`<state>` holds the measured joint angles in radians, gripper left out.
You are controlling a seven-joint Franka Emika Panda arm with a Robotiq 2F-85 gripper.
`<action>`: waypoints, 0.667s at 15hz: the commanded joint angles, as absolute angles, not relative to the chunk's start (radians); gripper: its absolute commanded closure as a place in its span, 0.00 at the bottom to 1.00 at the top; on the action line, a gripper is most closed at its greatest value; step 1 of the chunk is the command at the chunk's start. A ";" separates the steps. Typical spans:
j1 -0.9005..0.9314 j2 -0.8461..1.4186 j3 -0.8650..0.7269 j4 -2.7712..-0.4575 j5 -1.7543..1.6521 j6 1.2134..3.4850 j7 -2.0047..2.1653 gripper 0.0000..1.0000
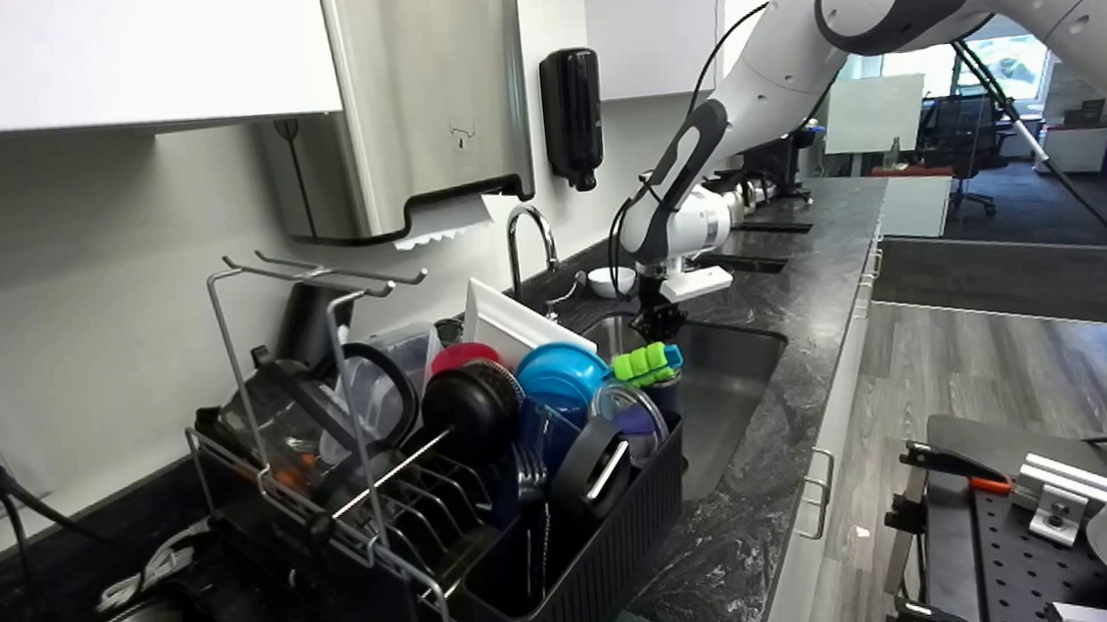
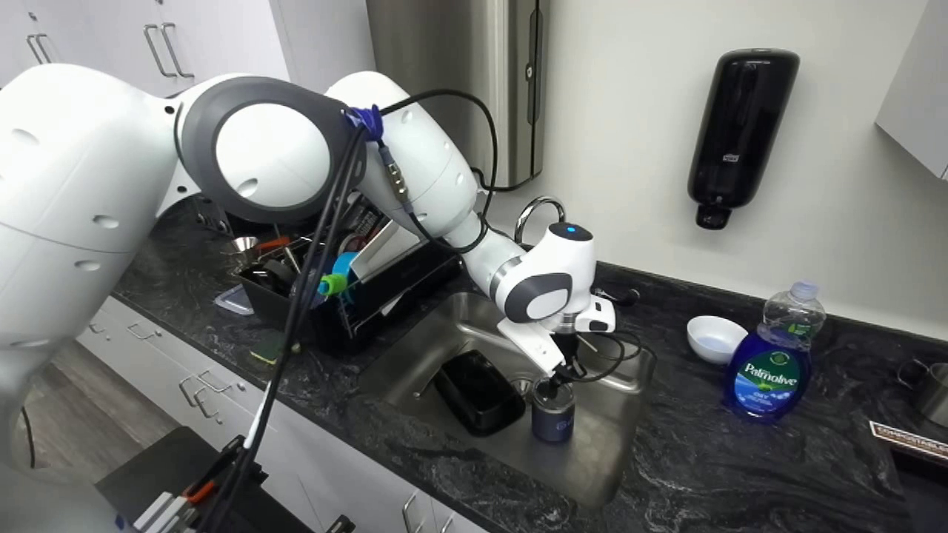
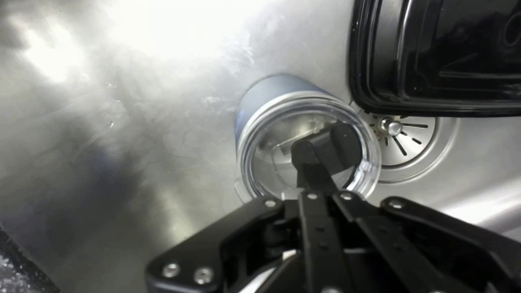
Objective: Pick up the lid from the rack and close the thermocup inside the sink
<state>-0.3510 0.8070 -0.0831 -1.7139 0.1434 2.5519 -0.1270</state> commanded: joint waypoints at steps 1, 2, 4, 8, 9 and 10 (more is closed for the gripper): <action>-0.326 0.759 -0.103 -1.768 0.132 2.570 -0.099 1.00; -0.327 0.754 -0.100 -1.772 0.134 2.568 -0.104 1.00; -0.326 0.752 -0.094 -1.775 0.137 2.567 -0.108 1.00; -0.321 0.765 -0.089 -1.772 0.139 2.546 -0.110 1.00; -0.324 0.767 -0.085 -1.776 0.141 2.542 -0.117 1.00; -0.327 0.775 -0.080 -1.776 0.145 2.542 -0.119 1.00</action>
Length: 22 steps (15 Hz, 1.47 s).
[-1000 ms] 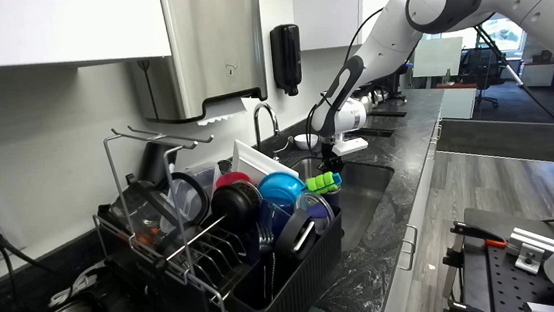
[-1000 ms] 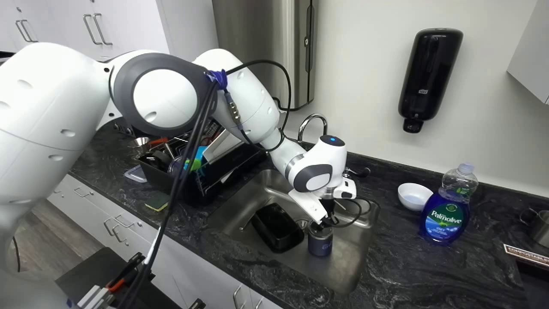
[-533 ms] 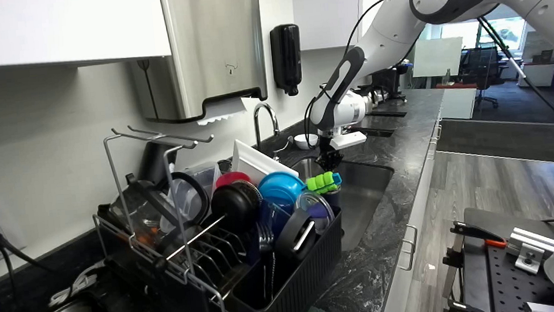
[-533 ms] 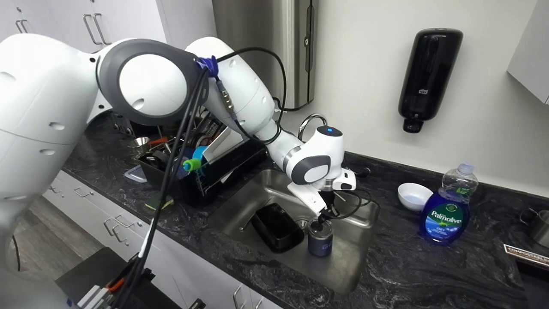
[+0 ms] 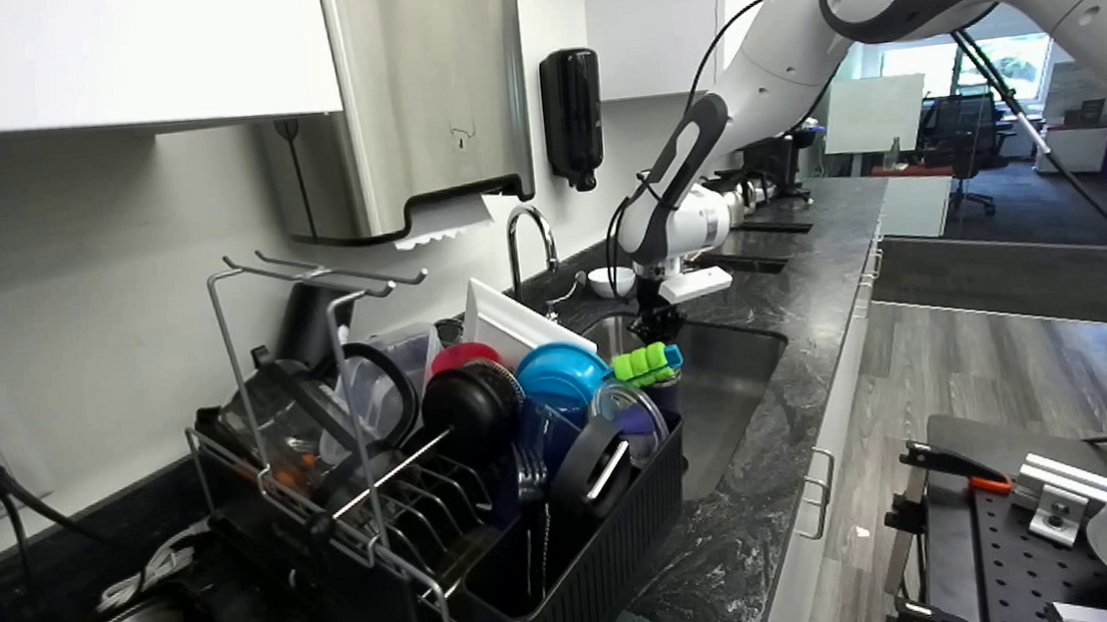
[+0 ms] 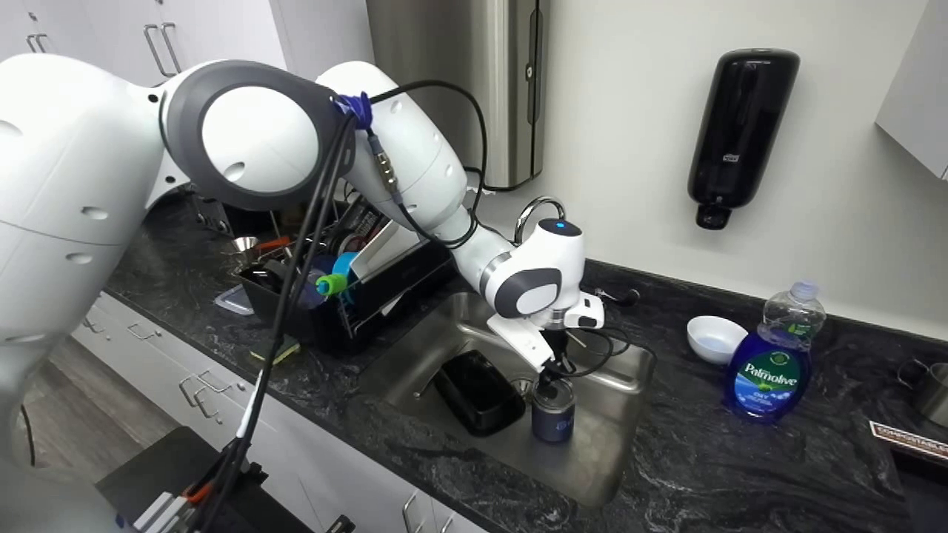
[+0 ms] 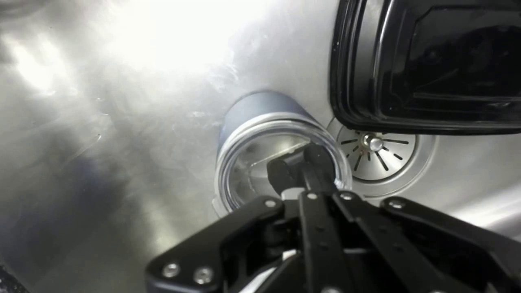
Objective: Pick up the lid from the rack and close the thermocup inside the sink
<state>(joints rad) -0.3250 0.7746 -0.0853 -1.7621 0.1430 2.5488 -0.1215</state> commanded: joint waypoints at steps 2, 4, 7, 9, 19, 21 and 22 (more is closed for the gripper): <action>-0.338 0.795 -0.070 -1.779 0.155 2.549 -0.129 1.00; -0.345 0.807 -0.057 -1.780 0.165 2.561 -0.139 1.00; -0.349 0.810 -0.052 -1.781 0.167 2.565 -0.142 1.00; -0.352 0.814 -0.051 -1.779 0.166 2.565 -0.143 1.00; -0.379 0.861 -0.035 -1.740 0.195 2.566 -0.153 1.00; -0.380 0.867 -0.036 -1.737 0.198 2.564 -0.153 1.00; -0.380 0.869 -0.037 -1.736 0.200 2.563 -0.153 1.00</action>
<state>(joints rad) -0.3581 0.8023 -0.0547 -1.7697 0.1834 2.5521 -0.1280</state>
